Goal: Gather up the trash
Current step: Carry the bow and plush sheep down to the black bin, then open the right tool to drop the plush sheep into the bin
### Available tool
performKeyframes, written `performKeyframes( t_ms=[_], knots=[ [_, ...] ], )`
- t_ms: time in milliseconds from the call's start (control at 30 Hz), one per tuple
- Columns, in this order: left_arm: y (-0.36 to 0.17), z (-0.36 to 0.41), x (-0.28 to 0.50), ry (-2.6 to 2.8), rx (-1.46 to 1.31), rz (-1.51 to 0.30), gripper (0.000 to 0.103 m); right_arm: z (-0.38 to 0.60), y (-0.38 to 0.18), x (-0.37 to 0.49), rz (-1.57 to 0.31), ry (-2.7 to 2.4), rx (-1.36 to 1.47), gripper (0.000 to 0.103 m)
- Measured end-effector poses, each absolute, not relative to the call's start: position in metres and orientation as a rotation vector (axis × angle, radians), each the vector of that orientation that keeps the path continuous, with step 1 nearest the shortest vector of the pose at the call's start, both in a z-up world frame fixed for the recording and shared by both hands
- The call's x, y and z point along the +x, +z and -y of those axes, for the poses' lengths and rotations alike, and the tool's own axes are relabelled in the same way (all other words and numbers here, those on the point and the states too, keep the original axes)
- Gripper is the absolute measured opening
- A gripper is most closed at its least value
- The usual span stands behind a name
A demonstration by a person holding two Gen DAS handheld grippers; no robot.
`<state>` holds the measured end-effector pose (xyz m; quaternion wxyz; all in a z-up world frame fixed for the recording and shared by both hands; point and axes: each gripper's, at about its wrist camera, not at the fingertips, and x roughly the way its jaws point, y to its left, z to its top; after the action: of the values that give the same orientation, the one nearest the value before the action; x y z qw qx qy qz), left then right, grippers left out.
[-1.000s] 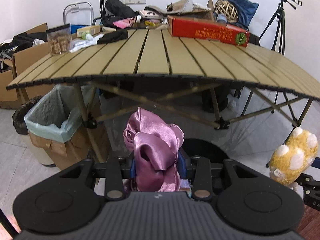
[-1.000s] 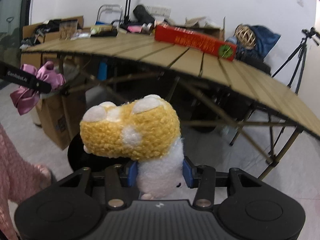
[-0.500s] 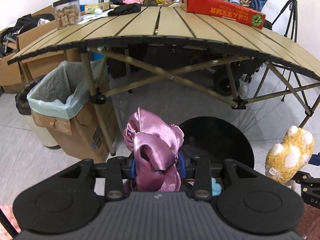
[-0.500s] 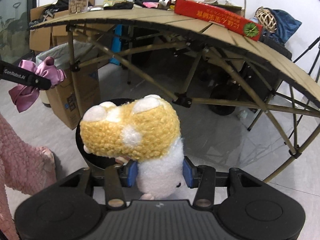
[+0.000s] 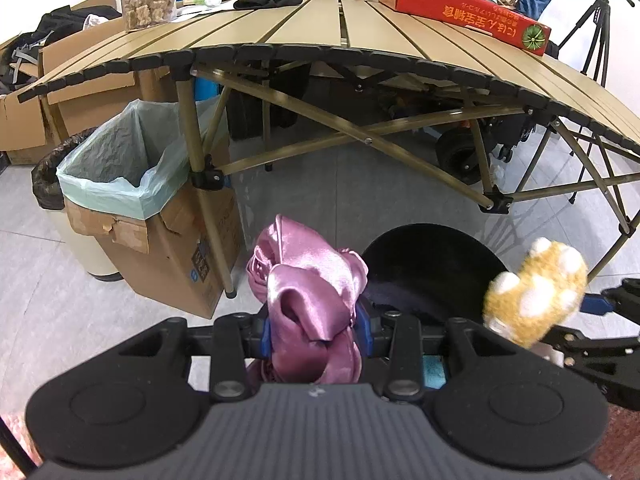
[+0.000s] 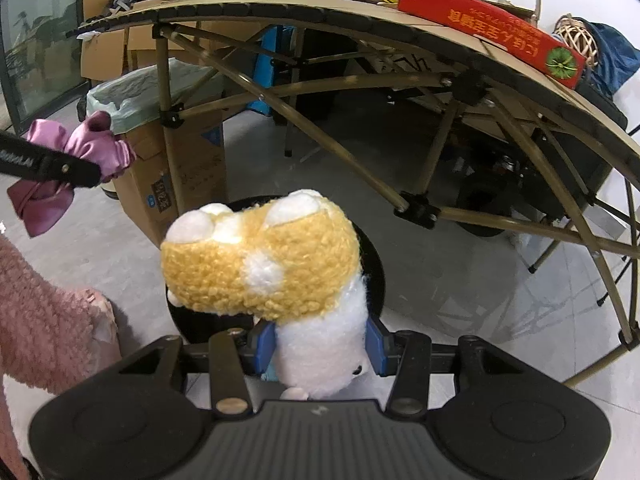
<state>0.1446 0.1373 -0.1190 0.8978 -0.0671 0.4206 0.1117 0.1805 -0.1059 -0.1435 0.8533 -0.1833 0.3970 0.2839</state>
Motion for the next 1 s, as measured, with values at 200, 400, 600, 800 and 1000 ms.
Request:
performKeyframes(
  t_ms=[200,400,600,800,1000],
  knots=[
    [-0.121,-0.140,0.146,0.239,-0.147,-0.880,0.038,0.088,-0.150,0.195,-0.844,0.616,-0.398,0.045],
    [-0.124,-0.142,0.149,0.252,-0.150,-0.896,0.038,0.074,-0.156,0.208,-0.860,0.624,-0.409,0.045],
    [-0.126,-0.145,0.152,0.257,-0.159,-0.906,0.038,0.063,-0.165,0.222,-0.886,0.635,-0.399,0.046],
    [-0.128,-0.144,0.154,0.255,-0.154,-0.915,0.038,0.058,-0.168,0.230,-0.878,0.615,-0.412,0.101],
    [-0.129,-0.143,0.156,0.255,-0.147,-0.923,0.038,0.060,-0.175,0.232,-0.925,0.592,-0.406,0.103]
  ],
)
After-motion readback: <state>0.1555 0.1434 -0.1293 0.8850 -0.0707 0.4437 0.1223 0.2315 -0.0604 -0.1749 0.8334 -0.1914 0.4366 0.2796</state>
